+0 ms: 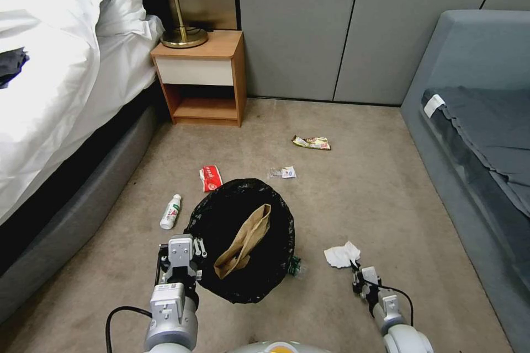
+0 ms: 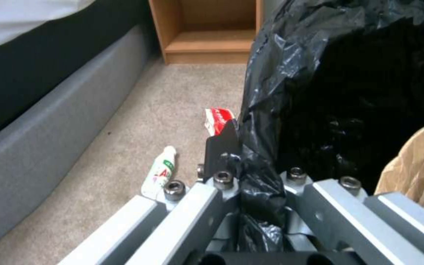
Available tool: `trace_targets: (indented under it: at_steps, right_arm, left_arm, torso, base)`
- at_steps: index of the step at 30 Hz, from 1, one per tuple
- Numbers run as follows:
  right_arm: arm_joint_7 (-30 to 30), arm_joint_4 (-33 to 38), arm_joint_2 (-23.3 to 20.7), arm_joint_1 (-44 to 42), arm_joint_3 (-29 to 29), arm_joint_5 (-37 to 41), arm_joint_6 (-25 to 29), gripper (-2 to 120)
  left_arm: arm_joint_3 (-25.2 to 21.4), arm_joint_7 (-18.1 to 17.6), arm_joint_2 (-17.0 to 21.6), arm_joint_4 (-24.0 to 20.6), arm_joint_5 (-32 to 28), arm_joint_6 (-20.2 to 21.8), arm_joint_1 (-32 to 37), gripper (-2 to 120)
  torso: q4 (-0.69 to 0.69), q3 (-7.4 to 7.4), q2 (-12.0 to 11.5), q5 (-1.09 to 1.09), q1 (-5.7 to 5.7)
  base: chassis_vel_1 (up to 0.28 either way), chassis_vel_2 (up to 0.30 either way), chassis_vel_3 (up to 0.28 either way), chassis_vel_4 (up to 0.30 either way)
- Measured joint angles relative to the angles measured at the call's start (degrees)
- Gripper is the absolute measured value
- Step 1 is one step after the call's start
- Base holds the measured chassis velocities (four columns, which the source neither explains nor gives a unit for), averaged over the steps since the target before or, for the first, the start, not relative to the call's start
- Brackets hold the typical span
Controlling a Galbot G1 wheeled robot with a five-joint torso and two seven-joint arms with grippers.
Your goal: Pick up the trash bin, then pick up the garbage from the floor and place it into the trash bin.
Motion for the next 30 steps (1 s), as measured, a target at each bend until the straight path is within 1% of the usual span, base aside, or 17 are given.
trace_targets:
  at_steps: [3,4,5,7,8,9,10,11,12,14,15,17,18,19,21,26,30]
  right_arm:
    - [-0.3,14.3,-0.1,-2.6,2.0,3.3,-0.5,0]
    - [-0.3,14.3,-0.1,-2.6,2.0,3.3,-0.5,0]
    - [-1.0,20.7,-0.2,-3.6,2.4,4.7,-0.6,0]
    - [-3.4,31.4,-0.6,-5.5,2.2,7.0,-0.2,0]
    - [-3.4,31.4,-0.6,-5.5,2.2,7.0,-0.2,0]
    - [-5.3,37.0,-0.8,-6.3,1.5,7.9,0.4,0]
    - [-7.8,42.6,-1.0,-7.0,0.6,8.7,1.1,0]
    - [-7.8,42.6,-1.0,-7.0,0.6,8.7,1.1,0]
    - [-10.2,46.0,-1.1,-7.6,-0.6,9.0,1.6,0]
    - [-14.8,49.7,-1.6,-8.8,-2.9,8.8,2.3,0]
    - [-14.8,49.7,-1.6,-8.8,-2.9,8.8,2.3,0]
    - [-19.7,50.4,-2.4,-10.0,-5.6,7.7,2.9,0]
    - [-21.1,49.9,-2.8,-10.2,-6.7,7.0,3.3,0]
    - [-21.1,49.9,-2.8,-10.2,-6.7,7.0,3.3,0]
    - [-23.6,47.0,-3.6,-10.6,-9.9,4.6,4.4,0]
    - [-24.1,43.0,-3.4,-10.2,-12.9,2.1,5.2,0]
    - [-24.0,37.6,-2.0,-8.4,-15.9,0.3,5.4,0]
  left_arm:
    - [0.3,0.0,-0.1,0.5,0.1,-0.1,0.0,1]
    - [0.3,0.0,-0.1,0.5,0.1,-0.1,0.0,1]
    - [0.5,0.0,-0.1,0.6,0.1,-0.1,-0.1,1]
    - [0.7,0.0,0.0,0.8,0.1,-0.1,-0.2,1]
    - [0.7,0.0,0.0,0.8,0.1,-0.1,-0.2,1]
    - [0.8,0.0,0.0,0.9,0.1,-0.1,-0.4,1]
    - [0.9,0.0,0.1,1.0,0.1,-0.1,-0.5,1]
    - [0.9,0.0,0.1,1.0,0.1,-0.1,-0.5,1]
    - [1.0,0.0,0.2,1.1,0.1,-0.2,-0.5,1]
    - [1.1,0.0,0.3,1.1,0.1,-0.2,-0.5,1]
    - [1.1,0.0,0.3,1.1,0.1,-0.2,-0.5,1]
    - [1.1,0.0,0.4,1.1,-0.1,-0.3,-0.5,1]
    - [1.2,0.0,0.5,1.1,-0.1,-0.3,-0.5,1]
    - [1.2,0.0,0.5,1.1,-0.1,-0.3,-0.5,1]
    - [1.4,0.0,0.6,1.1,-0.1,-0.5,-0.5,1]
    - [1.7,0.1,0.7,0.8,-0.1,-0.5,-0.5,1]
    - [1.8,0.1,0.8,0.6,-0.1,-0.5,-0.5,1]
  torso:
    - [0.00,0.00,0.0,0.00,0.00]
    - [0.00,0.00,0.0,0.00,0.00]
    - [0.01,0.00,0.0,-0.02,0.00]
    - [0.00,0.00,0.0,-0.03,0.00]
    - [0.00,0.00,0.0,-0.03,0.00]
    - [-0.01,0.00,0.0,0.00,0.00]
    - [0.01,-0.01,0.0,-0.05,0.00]
    - [0.01,-0.01,0.0,-0.05,0.00]
    - [0.00,0.00,0.0,-0.03,0.00]
    - [0.00,0.00,0.0,-0.02,0.00]
    - [0.00,0.00,0.0,-0.02,0.00]
    - [0.00,0.00,0.0,-0.01,0.00]
    - [0.00,0.00,0.0,-0.02,0.00]
    - [0.00,0.00,0.0,-0.02,0.00]
    - [0.00,0.00,0.0,0.00,0.00]
    - [0.00,0.00,0.0,-0.01,0.00]
    - [0.00,0.00,0.0,-0.01,0.00]
  base:
    - [0.000,0.000,0.000,0.000]
    - [0.000,0.000,0.000,0.000]
    - [0.000,0.000,0.000,0.000]
    - [0.000,0.000,0.000,0.000]
    - [0.000,0.000,0.000,0.000]
    - [0.000,0.000,0.000,0.000]
    - [0.000,0.000,0.000,0.000]
    - [0.000,0.000,0.000,0.000]
    - [0.000,0.000,0.000,0.000]
    - [0.000,0.000,0.000,0.000]
    - [0.000,0.000,0.000,0.000]
    - [0.000,0.000,0.000,0.000]
    - [0.000,0.000,0.000,0.000]
    - [0.000,0.000,0.000,0.000]
    - [0.000,0.000,0.000,0.000]
    - [0.000,0.000,0.000,0.000]
    - [0.000,0.000,0.000,0.000]
